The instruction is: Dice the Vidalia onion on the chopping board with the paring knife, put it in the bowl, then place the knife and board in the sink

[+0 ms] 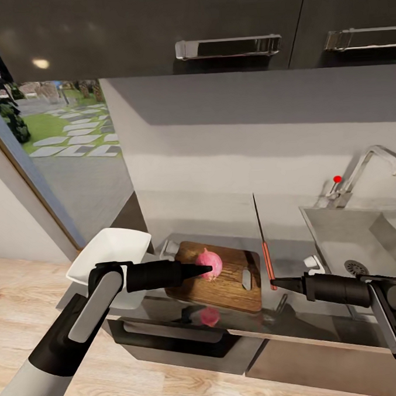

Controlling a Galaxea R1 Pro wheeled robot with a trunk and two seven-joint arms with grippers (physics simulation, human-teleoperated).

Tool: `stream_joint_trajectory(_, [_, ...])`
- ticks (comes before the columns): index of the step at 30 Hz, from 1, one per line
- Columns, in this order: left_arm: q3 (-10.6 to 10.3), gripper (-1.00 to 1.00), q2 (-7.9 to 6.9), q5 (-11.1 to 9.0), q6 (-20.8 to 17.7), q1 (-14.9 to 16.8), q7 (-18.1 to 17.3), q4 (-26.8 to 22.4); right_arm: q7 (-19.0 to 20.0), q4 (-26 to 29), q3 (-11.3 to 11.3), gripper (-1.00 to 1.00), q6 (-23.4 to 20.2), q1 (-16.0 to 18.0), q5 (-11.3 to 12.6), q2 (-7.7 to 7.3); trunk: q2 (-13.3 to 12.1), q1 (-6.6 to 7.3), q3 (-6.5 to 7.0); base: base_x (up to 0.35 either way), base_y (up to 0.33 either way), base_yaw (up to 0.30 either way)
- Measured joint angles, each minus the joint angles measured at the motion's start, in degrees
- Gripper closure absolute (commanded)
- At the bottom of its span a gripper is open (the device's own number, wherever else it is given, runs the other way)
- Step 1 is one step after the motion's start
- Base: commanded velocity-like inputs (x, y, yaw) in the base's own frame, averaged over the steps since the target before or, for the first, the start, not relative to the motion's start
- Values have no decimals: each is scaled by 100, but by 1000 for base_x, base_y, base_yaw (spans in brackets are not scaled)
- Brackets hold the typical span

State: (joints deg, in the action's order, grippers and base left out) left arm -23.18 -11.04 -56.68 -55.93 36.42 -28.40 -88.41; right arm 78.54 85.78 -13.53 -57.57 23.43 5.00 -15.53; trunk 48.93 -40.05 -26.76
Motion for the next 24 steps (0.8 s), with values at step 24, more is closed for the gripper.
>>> stream_joint_trajectory(24, [-6, 100, 43, -4, 6, 0, 163, 43, 4, 0, 0, 100, -7, 0, 0, 33, 2, -1, -108, 0, 0, 0])
